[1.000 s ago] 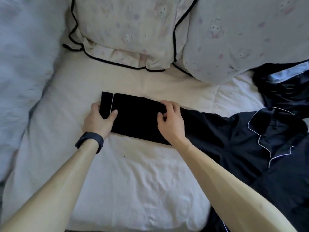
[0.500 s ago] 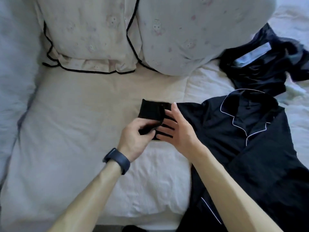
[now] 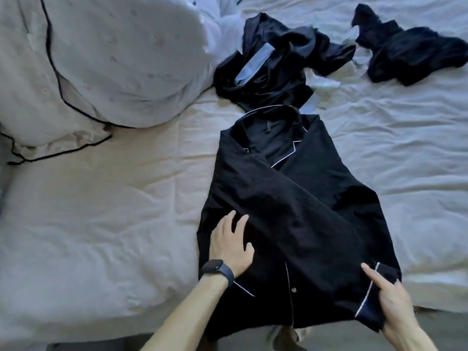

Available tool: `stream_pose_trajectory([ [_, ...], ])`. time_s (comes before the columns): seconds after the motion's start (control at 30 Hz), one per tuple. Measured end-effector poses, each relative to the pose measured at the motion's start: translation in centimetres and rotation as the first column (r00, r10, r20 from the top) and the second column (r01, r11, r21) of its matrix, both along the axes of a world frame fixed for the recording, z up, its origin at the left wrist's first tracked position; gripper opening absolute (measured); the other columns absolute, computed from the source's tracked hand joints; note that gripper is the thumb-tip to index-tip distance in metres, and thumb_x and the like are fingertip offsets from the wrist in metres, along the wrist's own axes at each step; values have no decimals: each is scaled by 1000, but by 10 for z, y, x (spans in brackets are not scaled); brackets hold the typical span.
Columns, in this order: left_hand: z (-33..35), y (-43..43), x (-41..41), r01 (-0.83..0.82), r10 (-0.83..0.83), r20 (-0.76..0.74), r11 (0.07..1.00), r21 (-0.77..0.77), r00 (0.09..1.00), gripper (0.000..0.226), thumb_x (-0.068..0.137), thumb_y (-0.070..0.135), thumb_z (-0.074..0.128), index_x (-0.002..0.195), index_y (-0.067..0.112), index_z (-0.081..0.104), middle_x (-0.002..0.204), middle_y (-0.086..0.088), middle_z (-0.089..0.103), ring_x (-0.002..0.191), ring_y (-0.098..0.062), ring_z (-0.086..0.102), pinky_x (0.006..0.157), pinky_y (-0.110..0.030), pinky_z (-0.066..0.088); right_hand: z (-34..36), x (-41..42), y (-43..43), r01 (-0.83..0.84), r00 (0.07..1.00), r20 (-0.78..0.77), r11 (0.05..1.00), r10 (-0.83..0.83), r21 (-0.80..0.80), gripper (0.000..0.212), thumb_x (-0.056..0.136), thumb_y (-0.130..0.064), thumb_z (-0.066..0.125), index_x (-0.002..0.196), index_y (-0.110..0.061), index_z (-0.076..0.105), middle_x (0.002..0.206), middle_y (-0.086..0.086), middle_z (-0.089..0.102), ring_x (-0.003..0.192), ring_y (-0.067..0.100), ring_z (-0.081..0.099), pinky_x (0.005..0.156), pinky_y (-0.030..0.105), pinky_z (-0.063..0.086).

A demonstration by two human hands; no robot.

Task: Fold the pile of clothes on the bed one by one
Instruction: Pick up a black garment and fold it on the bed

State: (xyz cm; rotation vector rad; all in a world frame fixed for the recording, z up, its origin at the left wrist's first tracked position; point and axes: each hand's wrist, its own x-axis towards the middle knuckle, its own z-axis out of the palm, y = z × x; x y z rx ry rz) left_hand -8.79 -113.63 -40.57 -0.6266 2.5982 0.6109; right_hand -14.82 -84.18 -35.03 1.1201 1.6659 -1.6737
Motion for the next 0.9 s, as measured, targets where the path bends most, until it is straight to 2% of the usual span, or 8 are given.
stream_pose_trajectory([
  [0.1,-34,7,-11,54,-13,257,987,-152,966,70,96,46,46,156,43,11,167,0,0,153,-32,-2,122,-53,9,-99,7,66,-205,979,40,941,202,268,92,57,-51,91,135,-14,58,134,11,64,117,33,64,96,52,54],
  [0.17,-48,5,-15,-18,88,369,982,-190,925,63,99,48,38,156,42,12,168,0,1,153,-34,-1,121,-55,10,-119,5,73,-286,958,99,882,269,375,74,72,-44,85,134,-11,59,137,14,62,123,35,58,106,53,47],
  [0.27,-51,0,-14,-106,222,437,956,-274,872,61,100,50,33,157,40,12,168,1,2,151,-37,7,119,-53,16,-115,-6,77,-209,978,87,852,191,480,50,93,-32,69,135,-6,58,140,19,57,130,40,51,109,47,40],
  [0.33,-47,-4,-12,-77,238,456,936,-342,858,63,99,49,33,157,36,13,167,-1,5,150,-34,14,115,-50,23,-121,-8,87,-185,982,52,860,182,475,44,94,-34,67,131,-11,60,134,17,62,127,40,53,105,44,40],
  [0.5,-44,-7,-14,-123,358,474,881,-457,804,66,93,46,42,153,21,27,162,-6,18,137,-34,35,102,-45,35,-131,-1,112,-357,934,139,826,330,437,40,85,-46,74,111,-21,57,107,4,72,109,35,64,98,44,49],
  [0.7,-42,8,-28,-193,327,230,866,-461,916,60,84,22,56,141,21,35,153,-6,29,131,-34,39,99,-44,37,-117,4,105,-353,917,85,691,391,631,48,86,-25,74,126,-10,51,128,14,52,118,35,54,103,45,40],
  [0.8,-44,-2,-38,-166,265,153,867,-470,952,71,81,16,58,145,28,29,153,-5,26,131,-31,39,99,-43,38,-100,-2,73,-386,830,-24,606,557,695,53,85,-23,74,130,-10,50,130,15,47,121,36,48,103,48,39],
  [0.9,-49,-22,-47,-83,175,144,866,-494,974,73,85,15,57,148,31,25,153,-3,25,130,-28,40,97,-40,40,-85,-25,18,-427,661,-88,470,746,772,55,84,-24,76,131,-8,53,130,15,51,121,37,45,102,50,38],
])
